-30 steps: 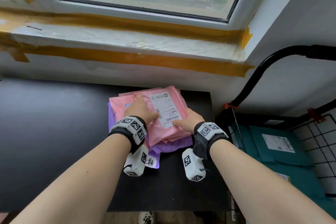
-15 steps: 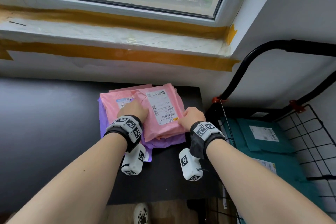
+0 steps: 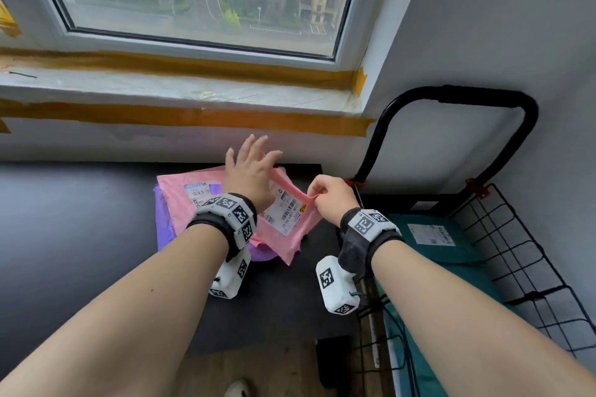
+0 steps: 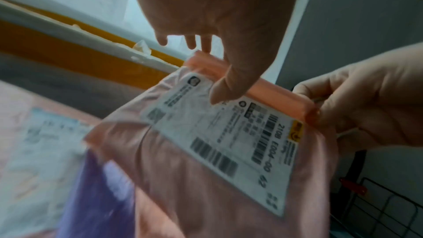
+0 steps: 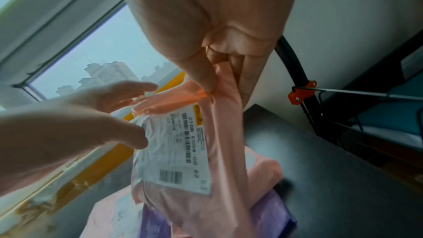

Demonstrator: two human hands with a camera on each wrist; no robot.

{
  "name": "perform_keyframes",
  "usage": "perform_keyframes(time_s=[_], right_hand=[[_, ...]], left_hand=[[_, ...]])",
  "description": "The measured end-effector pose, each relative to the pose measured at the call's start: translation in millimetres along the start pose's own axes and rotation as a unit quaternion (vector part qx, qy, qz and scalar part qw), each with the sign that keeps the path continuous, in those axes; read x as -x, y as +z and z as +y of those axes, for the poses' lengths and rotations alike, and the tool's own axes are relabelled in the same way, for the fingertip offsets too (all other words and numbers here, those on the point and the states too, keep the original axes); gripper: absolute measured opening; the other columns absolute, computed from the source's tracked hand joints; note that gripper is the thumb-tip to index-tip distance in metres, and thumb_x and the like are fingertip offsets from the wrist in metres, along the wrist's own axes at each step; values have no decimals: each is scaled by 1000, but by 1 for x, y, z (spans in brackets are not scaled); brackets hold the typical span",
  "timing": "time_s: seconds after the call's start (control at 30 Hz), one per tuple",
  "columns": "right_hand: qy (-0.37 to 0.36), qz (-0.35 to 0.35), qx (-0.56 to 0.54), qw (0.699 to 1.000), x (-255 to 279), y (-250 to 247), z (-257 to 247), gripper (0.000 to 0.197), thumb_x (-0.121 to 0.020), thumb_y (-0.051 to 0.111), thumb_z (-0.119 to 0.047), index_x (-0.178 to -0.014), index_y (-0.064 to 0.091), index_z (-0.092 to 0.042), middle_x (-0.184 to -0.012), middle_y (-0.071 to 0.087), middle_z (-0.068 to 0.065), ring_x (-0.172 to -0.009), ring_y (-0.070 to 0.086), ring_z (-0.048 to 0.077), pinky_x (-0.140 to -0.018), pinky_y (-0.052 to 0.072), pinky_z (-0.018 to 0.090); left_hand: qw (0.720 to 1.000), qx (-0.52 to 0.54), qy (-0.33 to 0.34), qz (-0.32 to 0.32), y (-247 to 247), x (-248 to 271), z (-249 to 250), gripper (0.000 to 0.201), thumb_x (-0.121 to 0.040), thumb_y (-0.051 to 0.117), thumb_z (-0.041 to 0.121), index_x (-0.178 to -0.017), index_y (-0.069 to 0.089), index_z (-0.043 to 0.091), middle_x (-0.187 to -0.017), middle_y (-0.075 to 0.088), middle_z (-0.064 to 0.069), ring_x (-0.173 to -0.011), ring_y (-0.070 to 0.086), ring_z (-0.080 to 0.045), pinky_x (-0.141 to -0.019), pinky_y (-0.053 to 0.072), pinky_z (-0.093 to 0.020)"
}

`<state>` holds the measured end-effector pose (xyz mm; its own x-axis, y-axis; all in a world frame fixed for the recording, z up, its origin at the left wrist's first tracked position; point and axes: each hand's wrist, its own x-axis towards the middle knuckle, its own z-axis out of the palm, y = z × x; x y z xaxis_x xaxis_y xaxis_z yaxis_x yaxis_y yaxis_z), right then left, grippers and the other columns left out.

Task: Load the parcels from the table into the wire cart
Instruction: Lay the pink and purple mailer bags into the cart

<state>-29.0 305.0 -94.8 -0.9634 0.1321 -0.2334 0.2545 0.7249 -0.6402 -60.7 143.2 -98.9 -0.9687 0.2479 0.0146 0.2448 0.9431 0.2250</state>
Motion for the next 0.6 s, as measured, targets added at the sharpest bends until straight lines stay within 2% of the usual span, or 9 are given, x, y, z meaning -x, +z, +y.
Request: perform_keyframes(time_s=[0.07,0.1,0.17,0.23,0.3,0.37,0.47,0.53,0.6], right_hand=[[-17,1,2,1000,14,-15,2,38,-75,42,7,-59,56,-24,-71,60,-4,-78,58,19,-68,45,25],[-23,3,3,1000,21,-23,4,39,-76,42,7,-58,55,-24,-70,59,-5,-78,57,18,-68,44,25],[-32,13,6,999,39,-39,11,39,-79,43,6,-59,55,-25,-69,57,-8,-77,55,16,-67,41,23],[-36,32,-2,999,56,-56,23,36,-80,44,5,-62,56,-25,-71,57,-8,-79,55,16,-68,39,22],[-30,56,-25,998,77,-73,40,31,-81,45,2,-76,59,-24,-80,61,-5,-86,59,17,-71,40,21],[-16,75,-55,996,99,-90,62,30,-85,50,-3,-103,59,-24,-100,64,-1,-99,61,19,-78,42,21],[23,89,-58,994,130,-114,104,52,-87,59,-14,-136,43,-22,-126,58,7,-116,55,24,-90,41,25],[67,80,-48,993,149,-128,134,63,-87,61,-21,-144,33,-21,-134,53,9,-121,52,26,-95,41,28],[101,59,-28,993,166,-138,162,65,-89,59,-25,-147,29,-16,-141,47,10,-127,48,27,-98,38,28]], left_hand=[[998,-47,35,-9,-11,7,16,40,-82,63,26,-121,58,34,-158,14,3,-148,-6,-19,-114,-7,-57],[997,-57,49,-18,-16,10,24,27,-84,62,31,-111,65,33,-154,25,5,-148,0,-18,-112,-8,-59],[995,-60,66,-49,-22,20,44,18,-88,56,33,-100,69,31,-133,52,9,-140,26,-14,-112,-6,-60],[995,-52,62,-61,-24,33,68,18,-91,51,30,-96,68,27,-107,64,9,-119,52,-15,-115,1,-55],[996,-41,57,-47,-24,51,95,19,-94,47,27,-93,66,26,-94,64,6,-103,57,-18,-112,16,-43],[997,-49,56,-19,-23,70,123,18,-96,46,23,-91,63,27,-80,55,5,-90,53,-20,-91,30,-33],[1000,-4,20,-3,-16,92,160,19,-94,47,14,-83,56,27,-76,54,4,-81,59,-22,-70,38,-28],[999,48,-15,-6,-9,103,185,19,-93,45,12,-81,53,24,-79,58,0,-75,58,-23,-66,44,-29],[996,85,-37,-13,-3,115,211,17,-95,43,15,-83,53,21,-84,60,-3,-77,57,-25,-70,45,-31]])
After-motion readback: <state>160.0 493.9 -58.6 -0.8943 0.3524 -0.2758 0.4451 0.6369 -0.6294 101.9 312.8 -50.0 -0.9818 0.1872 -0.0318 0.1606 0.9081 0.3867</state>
